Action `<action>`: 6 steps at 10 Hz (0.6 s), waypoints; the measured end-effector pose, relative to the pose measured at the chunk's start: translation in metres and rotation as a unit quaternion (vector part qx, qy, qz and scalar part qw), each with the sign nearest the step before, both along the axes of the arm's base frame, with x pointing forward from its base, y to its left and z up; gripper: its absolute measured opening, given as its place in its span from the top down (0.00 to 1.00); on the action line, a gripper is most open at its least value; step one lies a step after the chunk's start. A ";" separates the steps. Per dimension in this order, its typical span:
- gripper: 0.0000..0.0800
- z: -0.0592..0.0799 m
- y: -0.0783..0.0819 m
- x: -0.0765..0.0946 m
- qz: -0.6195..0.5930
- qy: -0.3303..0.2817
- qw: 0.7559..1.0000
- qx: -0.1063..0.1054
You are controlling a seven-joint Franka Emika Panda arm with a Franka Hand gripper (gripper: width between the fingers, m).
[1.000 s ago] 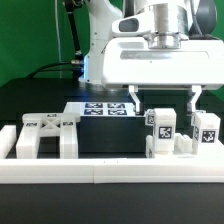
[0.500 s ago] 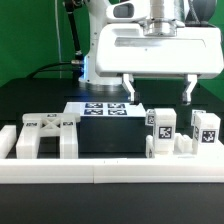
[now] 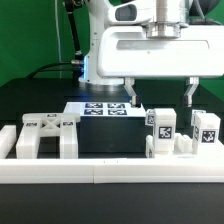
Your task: Assemble chair
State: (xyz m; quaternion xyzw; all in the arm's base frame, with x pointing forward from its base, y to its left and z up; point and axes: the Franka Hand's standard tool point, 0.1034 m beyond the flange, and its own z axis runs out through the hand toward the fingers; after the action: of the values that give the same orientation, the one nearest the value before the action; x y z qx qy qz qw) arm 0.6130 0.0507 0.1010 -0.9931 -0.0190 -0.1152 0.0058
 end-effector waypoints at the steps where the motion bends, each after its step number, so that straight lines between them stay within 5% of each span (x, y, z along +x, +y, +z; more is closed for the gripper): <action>1: 0.19 -0.001 0.002 -0.001 0.001 0.024 1.000 0.002; 3: 0.19 -0.005 0.002 -0.003 0.003 0.104 0.995 0.005; 6: 0.19 -0.011 0.001 0.006 0.002 0.102 0.995 0.003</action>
Offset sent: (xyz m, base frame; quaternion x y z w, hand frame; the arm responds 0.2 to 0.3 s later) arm 0.0094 -0.0051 -0.0045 0.0030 -0.0614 -0.0108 0.9980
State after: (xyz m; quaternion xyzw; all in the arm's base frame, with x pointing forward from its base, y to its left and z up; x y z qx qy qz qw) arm 0.6188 0.0518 0.0897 -0.9997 -0.0199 -0.0134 0.0112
